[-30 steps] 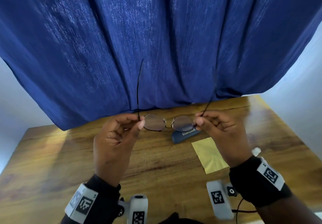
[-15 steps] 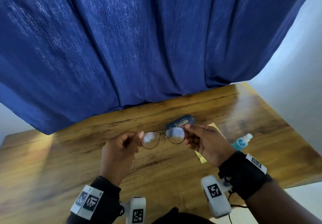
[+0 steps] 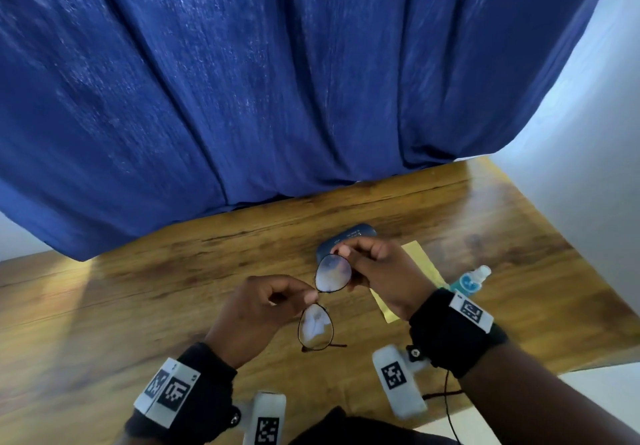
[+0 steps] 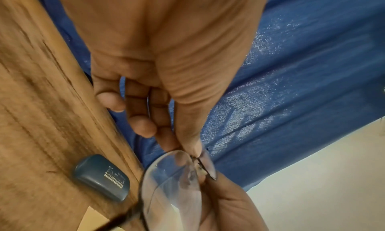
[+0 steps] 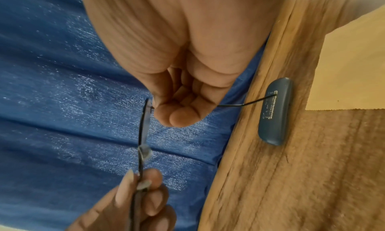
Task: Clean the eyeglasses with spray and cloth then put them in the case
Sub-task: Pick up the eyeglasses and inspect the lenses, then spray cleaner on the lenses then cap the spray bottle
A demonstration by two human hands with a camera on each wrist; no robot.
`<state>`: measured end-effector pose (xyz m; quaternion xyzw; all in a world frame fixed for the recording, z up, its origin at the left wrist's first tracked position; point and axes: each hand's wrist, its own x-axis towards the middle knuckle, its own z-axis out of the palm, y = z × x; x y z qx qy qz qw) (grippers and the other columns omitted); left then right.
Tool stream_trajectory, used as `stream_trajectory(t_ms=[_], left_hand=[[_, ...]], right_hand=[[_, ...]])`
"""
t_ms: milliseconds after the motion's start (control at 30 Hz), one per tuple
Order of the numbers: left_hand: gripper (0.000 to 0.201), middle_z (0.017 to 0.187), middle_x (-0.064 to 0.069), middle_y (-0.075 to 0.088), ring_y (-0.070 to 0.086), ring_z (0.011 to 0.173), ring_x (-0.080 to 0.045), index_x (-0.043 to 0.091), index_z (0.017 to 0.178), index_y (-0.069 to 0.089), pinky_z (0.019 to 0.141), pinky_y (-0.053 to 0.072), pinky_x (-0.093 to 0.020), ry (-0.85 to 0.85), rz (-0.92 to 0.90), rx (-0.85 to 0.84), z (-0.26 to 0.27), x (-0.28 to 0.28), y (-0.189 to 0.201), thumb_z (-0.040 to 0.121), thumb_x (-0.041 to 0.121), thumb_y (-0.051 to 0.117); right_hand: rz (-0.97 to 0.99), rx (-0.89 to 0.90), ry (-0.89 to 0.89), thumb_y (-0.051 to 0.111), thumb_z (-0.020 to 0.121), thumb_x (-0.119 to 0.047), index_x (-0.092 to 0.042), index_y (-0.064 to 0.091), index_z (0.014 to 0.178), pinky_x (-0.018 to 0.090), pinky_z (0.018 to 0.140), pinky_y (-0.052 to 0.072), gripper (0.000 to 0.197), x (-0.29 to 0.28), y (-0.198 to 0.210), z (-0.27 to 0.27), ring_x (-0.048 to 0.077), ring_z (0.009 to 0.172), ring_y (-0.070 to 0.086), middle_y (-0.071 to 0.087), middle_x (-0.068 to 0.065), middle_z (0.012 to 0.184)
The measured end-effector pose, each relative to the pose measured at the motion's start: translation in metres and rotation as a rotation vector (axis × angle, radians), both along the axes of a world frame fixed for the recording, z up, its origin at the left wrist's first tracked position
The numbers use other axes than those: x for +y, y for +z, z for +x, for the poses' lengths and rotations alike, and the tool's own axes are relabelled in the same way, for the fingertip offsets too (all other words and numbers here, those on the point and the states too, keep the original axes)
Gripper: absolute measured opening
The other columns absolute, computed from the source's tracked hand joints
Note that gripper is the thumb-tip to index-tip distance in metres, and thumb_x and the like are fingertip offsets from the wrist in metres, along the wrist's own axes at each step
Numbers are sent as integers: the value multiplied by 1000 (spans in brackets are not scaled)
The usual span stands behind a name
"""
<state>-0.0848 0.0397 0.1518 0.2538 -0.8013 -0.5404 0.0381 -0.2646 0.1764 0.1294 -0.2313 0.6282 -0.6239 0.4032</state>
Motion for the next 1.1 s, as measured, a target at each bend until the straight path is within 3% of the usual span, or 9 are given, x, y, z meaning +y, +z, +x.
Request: stream_trajectory(t_ms=[67,200,367,467,600,700,767,933,1100], left_hand=[[9,91,12,82,75,86,-9,29,92,83,73,53,-12,-28,-7,-11,-4,3,-2,91,31,74],[8,91,0,81,74,84,-14,24,89,83,71,55,-14,90,35,-10,-10,4,-12,91,27,76],[9,86,14,81,71,80,1,28,85,82,75,51,-21,227,-100,-74,-17,-5,-40,92,25,76],[10,80,11,79,69,75,-2,27,81,80,67,45,-15,289,-230,-138,-18,-8,-62,91,23,77],[9,85,15,69,64,82,-7,30,84,76,72,52,-26,164,-546,-261,-18,-11,-88,93,31,74],[11,87,13,66,62,91,-14,32,88,75,80,47,-35,-37,-850,-409,-22,-5,-109,94,38,68],[17,98,12,67,61,105,-15,31,99,73,89,43,-36,-150,-931,-483,-27,1,-122,100,40,58],[26,114,9,65,59,117,-15,29,114,67,100,43,-34,-168,-961,-584,-34,2,-133,104,41,46],[27,114,9,66,59,115,-17,29,115,65,98,45,-36,-103,-889,-549,-33,0,-129,100,49,54]], right_hand=[[10,-18,8,60,102,-13,-10,74,102,31,65,57,15,-1,-2,-2,19,82,69,76,1,90],[88,13,81,63,100,-21,-17,64,122,28,64,54,22,16,-16,-18,22,74,68,74,13,90],[361,51,45,67,98,-14,-1,70,100,31,61,49,13,89,-67,-53,14,63,62,71,11,80],[642,173,48,69,96,-26,1,69,82,35,62,47,30,148,-100,-75,18,59,57,66,4,65],[1064,321,-133,77,84,-51,-11,66,96,35,71,56,43,204,-112,-95,19,73,67,70,0,77],[879,276,-308,90,71,-43,-25,44,138,42,87,53,83,207,-118,-104,27,106,63,60,0,111],[713,274,-313,93,70,-33,-27,37,149,41,89,50,98,196,-121,-109,26,114,57,52,0,126],[655,446,-255,83,82,-31,-23,61,128,32,74,45,51,170,-124,-119,19,105,64,67,-3,119],[596,511,-177,83,82,-37,-20,69,122,33,82,51,46,144,-122,-119,16,102,66,71,-2,114]])
